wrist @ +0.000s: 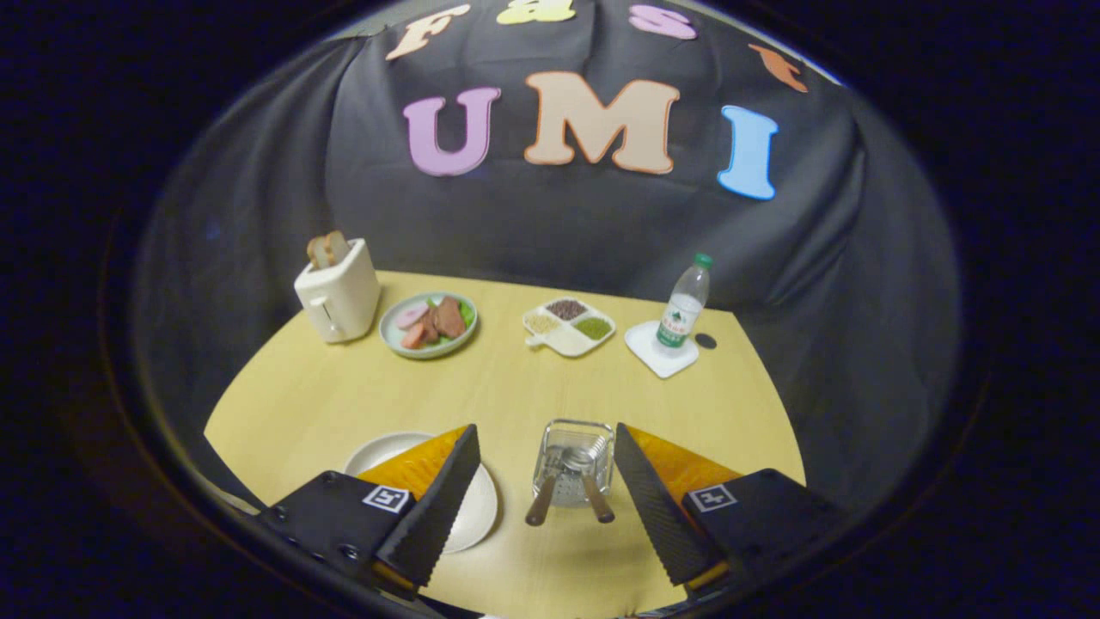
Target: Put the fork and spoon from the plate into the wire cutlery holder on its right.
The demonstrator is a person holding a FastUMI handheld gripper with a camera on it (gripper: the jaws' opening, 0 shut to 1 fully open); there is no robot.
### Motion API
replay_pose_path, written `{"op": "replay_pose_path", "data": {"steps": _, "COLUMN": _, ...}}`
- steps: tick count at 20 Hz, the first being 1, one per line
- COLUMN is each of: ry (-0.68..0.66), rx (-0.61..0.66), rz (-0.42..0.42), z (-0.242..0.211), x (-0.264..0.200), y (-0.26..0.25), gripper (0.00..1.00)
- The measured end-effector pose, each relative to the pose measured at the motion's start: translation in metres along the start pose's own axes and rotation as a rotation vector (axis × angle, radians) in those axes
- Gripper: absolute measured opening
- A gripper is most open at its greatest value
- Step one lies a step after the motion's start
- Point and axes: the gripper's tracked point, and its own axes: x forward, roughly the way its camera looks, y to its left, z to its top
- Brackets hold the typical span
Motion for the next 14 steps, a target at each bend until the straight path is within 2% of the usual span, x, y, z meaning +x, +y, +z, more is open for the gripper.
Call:
{"op": "replay_pose_path", "data": {"steps": 4, "ry": -0.152, "rx": 0.076, "rz": 0.048, "z": 0.02, "x": -0.025, "y": 0.018, "gripper": 1.0}}
{"op": "replay_pose_path", "data": {"steps": 9, "ry": -0.413, "rx": 0.076, "rz": 0.034, "z": 0.069, "x": -0.065, "y": 0.023, "gripper": 1.0}}
{"op": "replay_pose_path", "data": {"steps": 14, "ry": -0.478, "rx": 0.097, "rz": 0.057, "z": 0.083, "x": -0.075, "y": 0.033, "gripper": 1.0}}
